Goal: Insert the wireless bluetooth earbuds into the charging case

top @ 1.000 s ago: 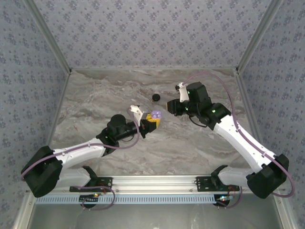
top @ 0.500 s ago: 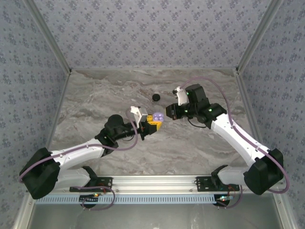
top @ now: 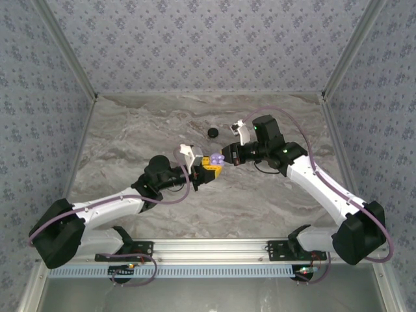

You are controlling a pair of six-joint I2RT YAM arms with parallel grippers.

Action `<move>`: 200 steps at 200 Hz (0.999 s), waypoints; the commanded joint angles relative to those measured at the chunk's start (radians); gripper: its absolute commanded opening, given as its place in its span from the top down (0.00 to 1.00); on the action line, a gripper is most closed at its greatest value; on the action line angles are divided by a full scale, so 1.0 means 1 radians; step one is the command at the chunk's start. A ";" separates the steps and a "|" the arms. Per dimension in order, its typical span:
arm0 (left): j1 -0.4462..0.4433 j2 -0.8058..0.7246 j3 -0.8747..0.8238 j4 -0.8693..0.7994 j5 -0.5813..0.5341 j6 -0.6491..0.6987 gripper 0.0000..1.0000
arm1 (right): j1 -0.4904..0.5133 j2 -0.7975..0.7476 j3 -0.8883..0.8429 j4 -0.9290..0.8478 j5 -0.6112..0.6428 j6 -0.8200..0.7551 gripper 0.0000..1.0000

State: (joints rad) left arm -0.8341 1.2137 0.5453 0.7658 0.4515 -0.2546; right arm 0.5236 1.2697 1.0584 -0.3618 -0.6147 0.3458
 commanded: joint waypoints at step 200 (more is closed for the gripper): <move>0.077 0.135 0.204 -0.342 -0.252 -0.246 0.76 | -0.035 -0.093 -0.027 -0.111 0.403 -0.005 0.84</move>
State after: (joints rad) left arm -0.7971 1.2999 0.6891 0.5442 0.2485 -0.3950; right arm 0.5060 1.2087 1.0412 -0.4244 -0.3511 0.3252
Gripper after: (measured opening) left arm 0.244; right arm 0.162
